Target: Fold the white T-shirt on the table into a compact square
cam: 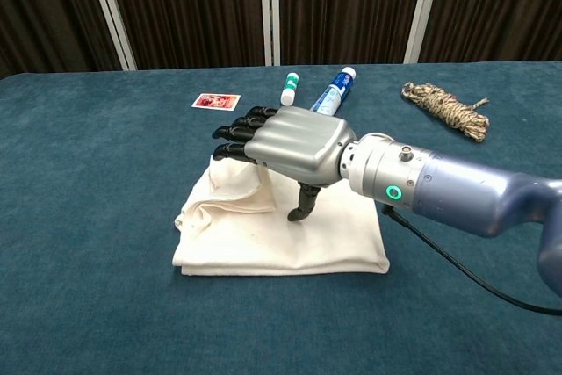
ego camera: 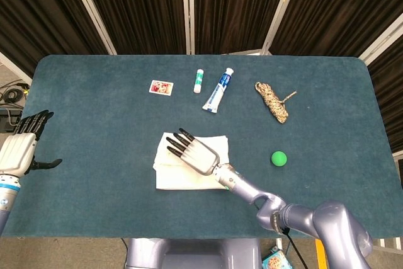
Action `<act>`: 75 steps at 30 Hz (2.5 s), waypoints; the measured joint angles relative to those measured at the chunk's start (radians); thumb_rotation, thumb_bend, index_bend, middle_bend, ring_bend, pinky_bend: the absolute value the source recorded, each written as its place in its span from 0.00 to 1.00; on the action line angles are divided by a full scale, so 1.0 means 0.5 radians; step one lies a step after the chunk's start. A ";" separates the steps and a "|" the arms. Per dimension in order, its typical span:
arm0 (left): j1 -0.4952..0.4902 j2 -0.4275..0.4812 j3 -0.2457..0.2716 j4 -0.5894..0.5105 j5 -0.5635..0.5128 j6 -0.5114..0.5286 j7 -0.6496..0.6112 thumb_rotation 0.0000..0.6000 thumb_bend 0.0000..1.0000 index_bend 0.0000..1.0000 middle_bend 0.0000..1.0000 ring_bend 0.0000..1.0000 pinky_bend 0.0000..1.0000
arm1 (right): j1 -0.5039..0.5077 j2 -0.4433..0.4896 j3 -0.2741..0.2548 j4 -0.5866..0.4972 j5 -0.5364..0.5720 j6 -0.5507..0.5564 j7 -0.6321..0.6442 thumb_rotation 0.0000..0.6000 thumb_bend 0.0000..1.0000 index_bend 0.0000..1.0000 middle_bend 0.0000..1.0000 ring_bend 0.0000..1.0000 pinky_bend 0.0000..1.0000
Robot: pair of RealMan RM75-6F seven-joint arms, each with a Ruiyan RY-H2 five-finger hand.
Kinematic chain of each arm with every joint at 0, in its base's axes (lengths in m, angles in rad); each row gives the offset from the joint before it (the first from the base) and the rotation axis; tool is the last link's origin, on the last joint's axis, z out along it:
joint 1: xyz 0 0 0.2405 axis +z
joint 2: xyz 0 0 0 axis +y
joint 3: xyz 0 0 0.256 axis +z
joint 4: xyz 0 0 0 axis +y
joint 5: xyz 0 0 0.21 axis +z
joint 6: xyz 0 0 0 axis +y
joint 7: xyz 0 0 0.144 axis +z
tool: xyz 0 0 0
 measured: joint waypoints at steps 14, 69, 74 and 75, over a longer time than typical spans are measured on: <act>-0.003 0.003 0.001 0.006 0.005 -0.009 -0.020 1.00 0.00 0.00 0.00 0.00 0.00 | 0.049 -0.081 0.015 0.142 -0.039 -0.005 0.057 1.00 0.27 0.35 0.01 0.00 0.00; -0.028 0.041 -0.021 0.096 -0.025 -0.127 -0.244 1.00 0.00 0.00 0.00 0.00 0.00 | 0.504 -0.582 0.326 1.016 0.204 -0.295 0.045 1.00 0.00 0.21 0.00 0.00 0.00; -0.030 0.036 -0.019 0.092 -0.029 -0.126 -0.228 1.00 0.00 0.00 0.00 0.00 0.00 | 0.508 -0.594 0.365 1.029 0.241 -0.215 0.020 1.00 0.00 0.14 0.00 0.00 0.00; -0.030 0.036 -0.020 0.091 -0.030 -0.124 -0.226 1.00 0.00 0.00 0.00 0.00 0.00 | 0.508 -0.590 0.367 1.025 0.243 -0.201 0.017 1.00 0.00 0.14 0.00 0.00 0.00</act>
